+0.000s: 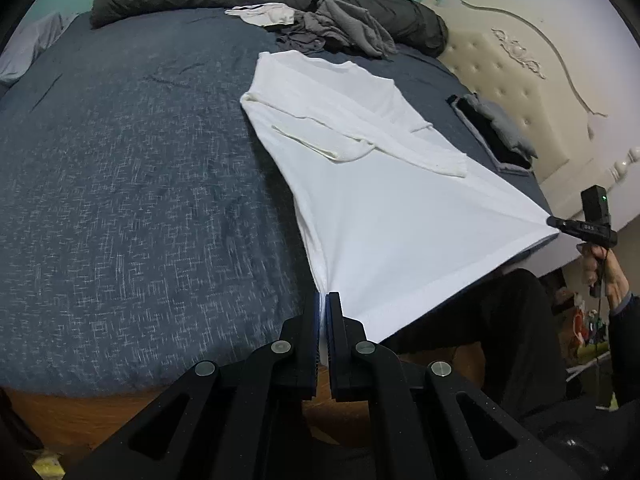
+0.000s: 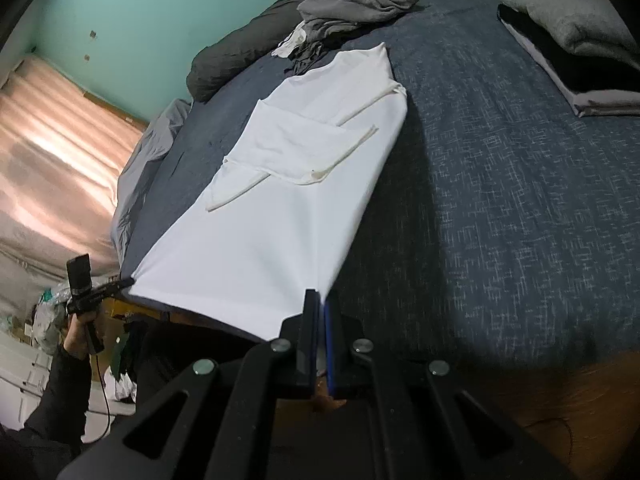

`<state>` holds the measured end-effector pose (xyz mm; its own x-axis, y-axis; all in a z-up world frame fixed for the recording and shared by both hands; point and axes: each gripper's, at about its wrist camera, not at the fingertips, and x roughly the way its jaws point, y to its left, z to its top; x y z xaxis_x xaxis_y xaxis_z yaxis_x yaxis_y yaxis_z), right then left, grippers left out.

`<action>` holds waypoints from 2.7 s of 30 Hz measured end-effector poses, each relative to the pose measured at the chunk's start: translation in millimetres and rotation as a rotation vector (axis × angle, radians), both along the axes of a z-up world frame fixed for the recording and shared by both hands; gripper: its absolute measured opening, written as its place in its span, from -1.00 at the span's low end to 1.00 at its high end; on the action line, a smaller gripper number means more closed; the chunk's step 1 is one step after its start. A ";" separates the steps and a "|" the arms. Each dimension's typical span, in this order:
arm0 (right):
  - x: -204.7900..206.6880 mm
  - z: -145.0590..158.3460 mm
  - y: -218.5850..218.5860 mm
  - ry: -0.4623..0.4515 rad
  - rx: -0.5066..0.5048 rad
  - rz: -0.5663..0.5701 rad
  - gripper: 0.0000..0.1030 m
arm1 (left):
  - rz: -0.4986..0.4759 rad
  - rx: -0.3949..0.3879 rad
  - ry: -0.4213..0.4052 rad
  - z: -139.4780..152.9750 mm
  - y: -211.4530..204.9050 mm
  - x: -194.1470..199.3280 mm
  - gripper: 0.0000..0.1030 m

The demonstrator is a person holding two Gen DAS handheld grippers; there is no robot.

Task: Fold clothes
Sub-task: 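Lift the hem with both tools and fold it over toward the collar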

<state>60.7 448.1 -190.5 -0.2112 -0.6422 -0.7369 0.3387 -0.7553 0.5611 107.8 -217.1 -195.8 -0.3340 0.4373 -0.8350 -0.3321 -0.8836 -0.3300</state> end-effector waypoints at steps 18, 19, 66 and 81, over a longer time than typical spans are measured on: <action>2.1 28.7 -5.3 0.027 0.010 0.050 -0.95 | -0.027 -0.006 0.020 18.2 -0.9 10.3 -0.94; -2.2 29.0 -6.8 0.027 0.010 0.048 -0.95 | -0.028 -0.006 0.019 18.1 0.5 7.8 -0.94; -477.3 -37.3 -139.4 0.051 0.228 -0.102 -0.95 | 0.196 0.033 -0.106 -91.8 22.6 -509.7 -0.94; -498.9 -89.2 -117.3 0.092 0.225 -0.290 -0.50 | 0.263 0.080 -0.067 -113.4 13.6 -510.7 -0.87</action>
<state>-438.2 330.8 -279.7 -0.4320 -0.3703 -0.8224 0.1340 -0.9281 0.3474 -402.9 -203.5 -309.2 -0.3897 0.4087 -0.8253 -0.0697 -0.9066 -0.4161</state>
